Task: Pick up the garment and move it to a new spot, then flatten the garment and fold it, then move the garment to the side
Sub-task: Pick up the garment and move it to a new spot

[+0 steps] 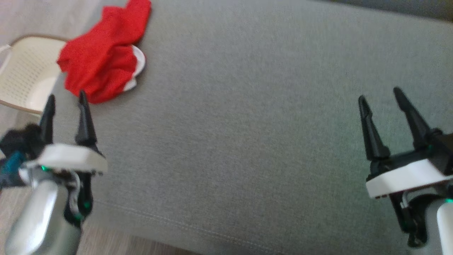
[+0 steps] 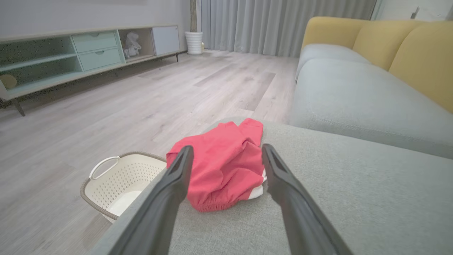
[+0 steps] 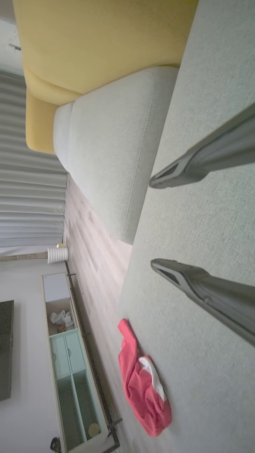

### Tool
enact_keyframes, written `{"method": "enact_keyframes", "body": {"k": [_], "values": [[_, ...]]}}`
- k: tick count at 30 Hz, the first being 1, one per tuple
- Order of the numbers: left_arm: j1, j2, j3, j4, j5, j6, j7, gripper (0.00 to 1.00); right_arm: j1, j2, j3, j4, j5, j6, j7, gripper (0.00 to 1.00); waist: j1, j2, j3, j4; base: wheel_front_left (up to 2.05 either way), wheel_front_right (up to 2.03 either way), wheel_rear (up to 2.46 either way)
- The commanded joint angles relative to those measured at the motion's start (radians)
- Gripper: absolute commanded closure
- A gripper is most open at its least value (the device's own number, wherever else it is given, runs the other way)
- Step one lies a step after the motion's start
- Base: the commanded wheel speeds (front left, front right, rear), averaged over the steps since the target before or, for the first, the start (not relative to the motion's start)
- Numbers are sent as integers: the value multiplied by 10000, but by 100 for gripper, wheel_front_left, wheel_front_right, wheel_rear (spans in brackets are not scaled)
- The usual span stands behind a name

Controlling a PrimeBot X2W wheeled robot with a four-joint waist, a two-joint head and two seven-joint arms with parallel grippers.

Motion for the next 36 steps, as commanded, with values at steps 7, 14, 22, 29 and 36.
{"method": "enact_keyframes", "body": {"k": [7,14,22,29,36], "values": [[-2865,296,707,3343,-203,-1238,-119,0,-836,-484,268,-693,-84,65,239,0,-3,0,2068,-1066,0,0,0],[-4765,468,285,7055,-32,-2332,82,0,-1135,-604,448,-568,4,65,221,0,-3,0,2400,-1509,0,0,0],[-5930,680,-209,9596,147,-3168,417,100,-1293,-508,481,-322,165,65,54,0,-3,0,2357,-1768,0,0,0],[-6110,925,-293,9353,539,-3059,-106,100,-1178,-262,254,-78,148,65,-316,0,-3,0,1718,-1756,0,0,0],[-4813,1164,602,5673,1205,-2477,-121,100,-895,11,1,210,125,65,-596,0,-3,0,635,-1663,0,0,0]]}}
